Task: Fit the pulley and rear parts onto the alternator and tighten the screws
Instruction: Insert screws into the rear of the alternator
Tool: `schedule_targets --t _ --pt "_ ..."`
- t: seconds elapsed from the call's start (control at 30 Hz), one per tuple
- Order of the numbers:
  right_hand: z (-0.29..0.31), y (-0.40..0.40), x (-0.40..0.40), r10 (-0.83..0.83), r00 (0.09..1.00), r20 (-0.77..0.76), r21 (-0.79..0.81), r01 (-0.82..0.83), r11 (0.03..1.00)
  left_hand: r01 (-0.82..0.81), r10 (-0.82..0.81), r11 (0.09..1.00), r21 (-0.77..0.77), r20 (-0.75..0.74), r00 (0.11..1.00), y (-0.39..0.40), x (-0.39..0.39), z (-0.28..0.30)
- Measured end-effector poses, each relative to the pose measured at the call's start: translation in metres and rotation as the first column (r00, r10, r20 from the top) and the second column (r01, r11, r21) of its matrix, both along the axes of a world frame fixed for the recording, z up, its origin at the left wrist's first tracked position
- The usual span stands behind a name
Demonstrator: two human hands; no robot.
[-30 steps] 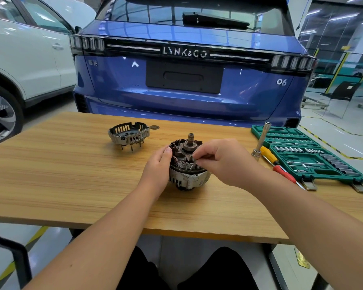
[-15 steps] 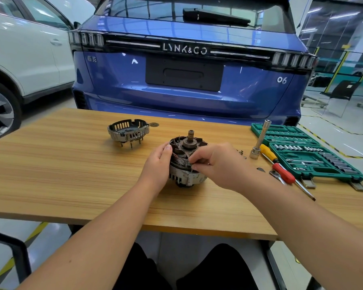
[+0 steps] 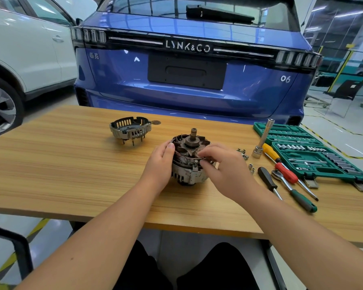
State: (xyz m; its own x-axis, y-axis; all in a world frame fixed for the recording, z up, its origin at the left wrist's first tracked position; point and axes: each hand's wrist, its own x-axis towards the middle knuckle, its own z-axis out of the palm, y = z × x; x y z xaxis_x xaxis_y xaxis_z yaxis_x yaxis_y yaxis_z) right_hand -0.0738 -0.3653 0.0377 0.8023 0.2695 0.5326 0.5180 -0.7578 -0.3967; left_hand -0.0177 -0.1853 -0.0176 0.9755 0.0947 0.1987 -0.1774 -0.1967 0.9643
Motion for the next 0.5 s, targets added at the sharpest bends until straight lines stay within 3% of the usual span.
schedule_targets --t 0.3,0.5 --pt "-0.0070 0.0058 -0.0034 0.012 0.999 -0.033 0.012 -0.012 1.000 -0.006 0.005 1.000 0.019 0.006 1.000 -0.0005 0.0025 -0.0025" --pt "-0.0052 0.0082 -0.0042 0.028 1.000 -0.015 -0.094 -0.029 0.995 0.002 -0.002 1.000 0.029 0.007 1.000 -0.0002 0.0026 -0.0032"
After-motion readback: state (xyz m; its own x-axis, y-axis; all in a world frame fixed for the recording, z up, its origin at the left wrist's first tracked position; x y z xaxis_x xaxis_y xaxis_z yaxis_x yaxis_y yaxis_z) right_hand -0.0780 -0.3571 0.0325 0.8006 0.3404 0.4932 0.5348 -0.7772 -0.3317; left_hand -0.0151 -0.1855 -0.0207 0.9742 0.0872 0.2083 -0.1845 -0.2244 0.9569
